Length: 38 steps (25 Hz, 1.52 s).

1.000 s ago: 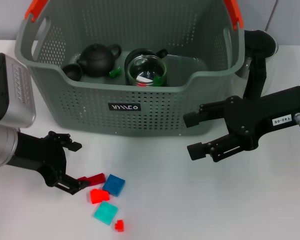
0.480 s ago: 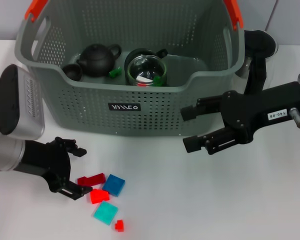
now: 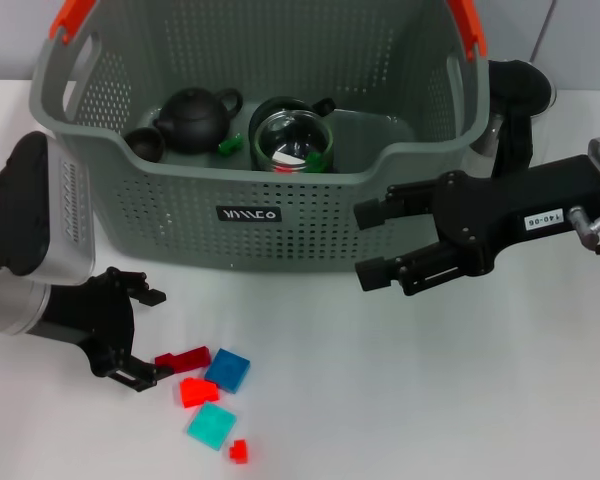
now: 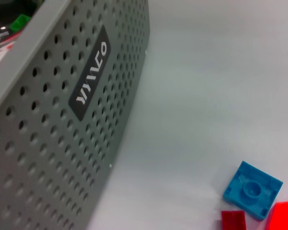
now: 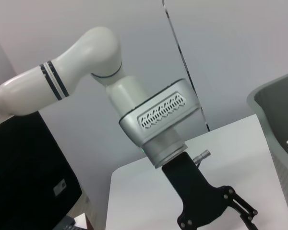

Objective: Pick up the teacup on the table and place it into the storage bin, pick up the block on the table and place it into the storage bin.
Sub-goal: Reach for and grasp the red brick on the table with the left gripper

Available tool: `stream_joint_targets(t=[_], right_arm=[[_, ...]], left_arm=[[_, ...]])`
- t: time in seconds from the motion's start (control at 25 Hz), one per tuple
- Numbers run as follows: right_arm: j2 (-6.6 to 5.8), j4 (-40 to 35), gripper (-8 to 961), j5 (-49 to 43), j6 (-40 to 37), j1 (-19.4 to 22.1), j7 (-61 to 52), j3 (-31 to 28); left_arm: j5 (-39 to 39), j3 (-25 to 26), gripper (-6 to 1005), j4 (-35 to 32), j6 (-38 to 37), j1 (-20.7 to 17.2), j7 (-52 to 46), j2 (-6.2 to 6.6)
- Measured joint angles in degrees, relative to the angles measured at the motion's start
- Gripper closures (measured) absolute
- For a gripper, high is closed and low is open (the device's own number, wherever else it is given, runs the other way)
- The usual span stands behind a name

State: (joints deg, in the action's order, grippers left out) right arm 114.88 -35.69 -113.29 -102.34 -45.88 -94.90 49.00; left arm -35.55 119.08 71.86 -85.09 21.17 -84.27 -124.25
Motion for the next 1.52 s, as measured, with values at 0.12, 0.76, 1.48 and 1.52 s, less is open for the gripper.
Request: stream_joint_targets(t=[0.12,0.76,1.48,1.52], right_arm=[[0.11,0.0,12,0.1,0.0,0.0,-0.28,-0.03],[0.17,0.0,13,0.71,0.14,0.0,-0.37,-0.05],[0.17,0.01,12,0.7,0.66,0.0,-0.1,-0.65],[0.17,0.01,12,0.7,0.66,0.0,-0.08,-0.65]], left_arm=[[0.04,-0.46,75,-0.16,0.19,-0.07,0.27,-0.06],[0.05,-2.03,127,-1.56,1.11,0.17,0.04,-0.2],[0.34,-2.99,396,-2.33,0.98,0.13,-0.31,0.08],[0.51,-3.0,398,-2.34,0.84,0.12,-0.5,0.09]])
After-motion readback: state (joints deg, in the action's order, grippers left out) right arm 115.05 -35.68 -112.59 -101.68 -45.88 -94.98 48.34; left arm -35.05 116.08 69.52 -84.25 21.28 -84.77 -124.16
